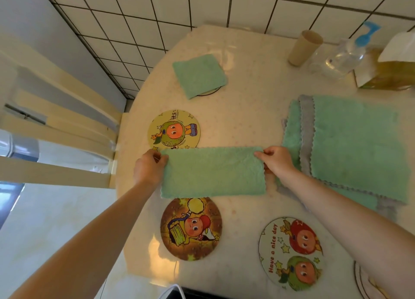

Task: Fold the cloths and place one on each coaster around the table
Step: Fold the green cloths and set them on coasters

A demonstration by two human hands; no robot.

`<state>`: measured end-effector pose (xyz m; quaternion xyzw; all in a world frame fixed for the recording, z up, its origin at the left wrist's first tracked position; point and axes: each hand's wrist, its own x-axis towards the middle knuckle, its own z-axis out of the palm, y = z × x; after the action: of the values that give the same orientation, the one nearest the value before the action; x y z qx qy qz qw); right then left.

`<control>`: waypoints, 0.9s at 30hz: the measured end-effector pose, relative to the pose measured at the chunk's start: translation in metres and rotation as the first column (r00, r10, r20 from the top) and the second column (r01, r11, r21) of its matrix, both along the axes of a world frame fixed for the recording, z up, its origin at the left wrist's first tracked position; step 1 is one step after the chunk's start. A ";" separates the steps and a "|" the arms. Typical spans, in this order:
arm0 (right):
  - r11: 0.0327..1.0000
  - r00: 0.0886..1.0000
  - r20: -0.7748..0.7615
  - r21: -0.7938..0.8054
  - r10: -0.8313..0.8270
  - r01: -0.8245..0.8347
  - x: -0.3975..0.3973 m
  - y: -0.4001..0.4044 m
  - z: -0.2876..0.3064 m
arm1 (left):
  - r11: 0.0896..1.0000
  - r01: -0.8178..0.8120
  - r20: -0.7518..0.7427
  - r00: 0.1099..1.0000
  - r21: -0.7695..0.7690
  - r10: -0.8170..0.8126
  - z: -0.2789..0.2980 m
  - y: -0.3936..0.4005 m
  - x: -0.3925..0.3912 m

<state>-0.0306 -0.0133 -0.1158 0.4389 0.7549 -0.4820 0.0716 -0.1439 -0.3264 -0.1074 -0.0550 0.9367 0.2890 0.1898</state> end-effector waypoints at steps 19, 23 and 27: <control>0.263 0.435 0.345 0.446 0.832 -0.856 0.098 -0.091 0.040 | 0.432 0.805 -0.024 0.463 -0.406 -0.886 -0.016 -0.011 0.127; 0.094 0.320 0.463 0.446 0.827 -0.890 0.106 -0.071 0.040 | 0.463 0.788 0.014 0.512 -0.406 -0.859 -0.019 -0.038 0.125; 0.050 0.270 0.471 0.428 0.840 -0.903 0.115 -0.051 0.043 | 0.527 0.735 -0.006 0.581 -0.426 -0.814 -0.018 -0.060 0.127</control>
<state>0.0845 -0.0641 -0.0725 -0.0906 0.9683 -0.0321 0.2306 -0.0165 -0.3859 -0.1256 0.3634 0.9126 -0.0088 0.1872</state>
